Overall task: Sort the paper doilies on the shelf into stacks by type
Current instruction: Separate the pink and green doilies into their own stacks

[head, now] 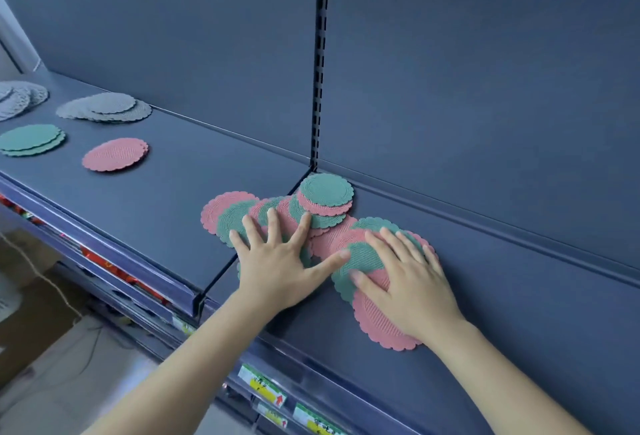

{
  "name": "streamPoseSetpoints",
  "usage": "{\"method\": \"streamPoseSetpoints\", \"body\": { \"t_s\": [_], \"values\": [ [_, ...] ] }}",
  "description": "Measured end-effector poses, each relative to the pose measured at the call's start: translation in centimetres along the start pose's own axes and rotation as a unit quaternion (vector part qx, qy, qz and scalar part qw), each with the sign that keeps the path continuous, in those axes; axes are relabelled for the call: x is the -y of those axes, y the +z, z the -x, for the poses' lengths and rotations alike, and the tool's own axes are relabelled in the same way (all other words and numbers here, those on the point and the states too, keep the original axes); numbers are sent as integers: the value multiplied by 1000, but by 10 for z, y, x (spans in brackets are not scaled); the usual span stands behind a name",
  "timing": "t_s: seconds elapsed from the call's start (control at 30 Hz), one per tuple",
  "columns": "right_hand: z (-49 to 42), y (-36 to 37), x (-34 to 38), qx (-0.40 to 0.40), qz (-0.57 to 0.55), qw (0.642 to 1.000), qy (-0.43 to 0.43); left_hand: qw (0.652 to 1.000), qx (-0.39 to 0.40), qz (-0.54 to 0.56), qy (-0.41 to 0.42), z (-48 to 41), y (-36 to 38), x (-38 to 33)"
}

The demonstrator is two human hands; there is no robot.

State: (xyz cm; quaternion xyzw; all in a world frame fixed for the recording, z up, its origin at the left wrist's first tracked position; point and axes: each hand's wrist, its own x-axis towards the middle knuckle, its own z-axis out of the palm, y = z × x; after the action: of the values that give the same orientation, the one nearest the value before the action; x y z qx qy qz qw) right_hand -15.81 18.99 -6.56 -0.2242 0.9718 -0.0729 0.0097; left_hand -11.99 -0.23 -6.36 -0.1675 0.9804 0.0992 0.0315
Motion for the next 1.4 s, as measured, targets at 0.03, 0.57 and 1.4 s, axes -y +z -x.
{"method": "streamPoseSetpoints", "body": {
  "t_s": [0.03, 0.57, 1.4],
  "values": [
    [2, 0, -4, -1, 1, 1000, 2, 1000, 5, 1, 3, 6, 2, -8],
    [35, -26, -35, -74, -206, 971, 92, 996, -15, -43, 76, 13, -20, -62],
    [-225, -8, 349, -11, -668, 744, 24, 702, -281, 647, -91, -116, -132, 395]
  ]
}}
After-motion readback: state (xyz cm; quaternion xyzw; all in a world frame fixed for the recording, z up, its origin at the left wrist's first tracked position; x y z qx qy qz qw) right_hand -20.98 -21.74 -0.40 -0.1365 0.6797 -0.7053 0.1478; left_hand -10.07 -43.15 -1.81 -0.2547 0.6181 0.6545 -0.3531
